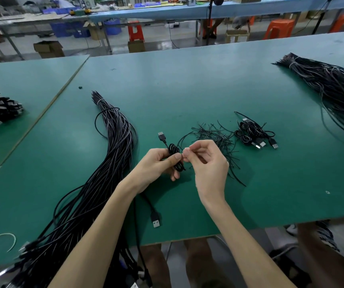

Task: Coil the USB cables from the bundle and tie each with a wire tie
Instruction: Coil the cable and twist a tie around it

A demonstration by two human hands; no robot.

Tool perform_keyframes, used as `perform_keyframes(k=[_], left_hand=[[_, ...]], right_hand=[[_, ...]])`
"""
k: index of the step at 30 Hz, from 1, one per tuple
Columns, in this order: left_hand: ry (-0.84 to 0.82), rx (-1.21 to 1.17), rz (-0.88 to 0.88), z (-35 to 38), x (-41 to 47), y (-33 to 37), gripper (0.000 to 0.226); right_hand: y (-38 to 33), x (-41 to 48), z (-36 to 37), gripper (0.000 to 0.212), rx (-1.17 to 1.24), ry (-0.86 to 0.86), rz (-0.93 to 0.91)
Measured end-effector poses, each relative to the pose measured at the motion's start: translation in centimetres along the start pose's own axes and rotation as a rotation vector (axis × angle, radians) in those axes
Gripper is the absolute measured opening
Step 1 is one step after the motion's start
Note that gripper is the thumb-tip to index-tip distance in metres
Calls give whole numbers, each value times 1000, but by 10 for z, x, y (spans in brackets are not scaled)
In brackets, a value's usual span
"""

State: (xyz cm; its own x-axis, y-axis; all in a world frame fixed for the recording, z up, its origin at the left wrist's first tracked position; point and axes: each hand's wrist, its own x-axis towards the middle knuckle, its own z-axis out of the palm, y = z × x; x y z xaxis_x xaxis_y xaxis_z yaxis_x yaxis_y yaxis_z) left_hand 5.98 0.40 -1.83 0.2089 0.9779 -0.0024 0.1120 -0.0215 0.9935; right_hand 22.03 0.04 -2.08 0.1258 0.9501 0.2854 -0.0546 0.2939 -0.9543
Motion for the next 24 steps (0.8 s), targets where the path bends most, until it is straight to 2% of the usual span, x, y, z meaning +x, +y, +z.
perform_keyframes(k=[6,11,16,24], left_hand=[[10,-78,16,-5,2,-2,24],[-43,-110,10,-8,2,-4,36],[-87,-95,26,-8,0,-3,35],[-113,-37,16,-8,-1,-2,32]], right_hand=[[0,-1,2,18,-119,-7,-69],[-1,-4,5,18,-274,-53,-214],[2,-4,5,17,-408,-127,-370],[3,-3,4,23,-370,-215,-289]])
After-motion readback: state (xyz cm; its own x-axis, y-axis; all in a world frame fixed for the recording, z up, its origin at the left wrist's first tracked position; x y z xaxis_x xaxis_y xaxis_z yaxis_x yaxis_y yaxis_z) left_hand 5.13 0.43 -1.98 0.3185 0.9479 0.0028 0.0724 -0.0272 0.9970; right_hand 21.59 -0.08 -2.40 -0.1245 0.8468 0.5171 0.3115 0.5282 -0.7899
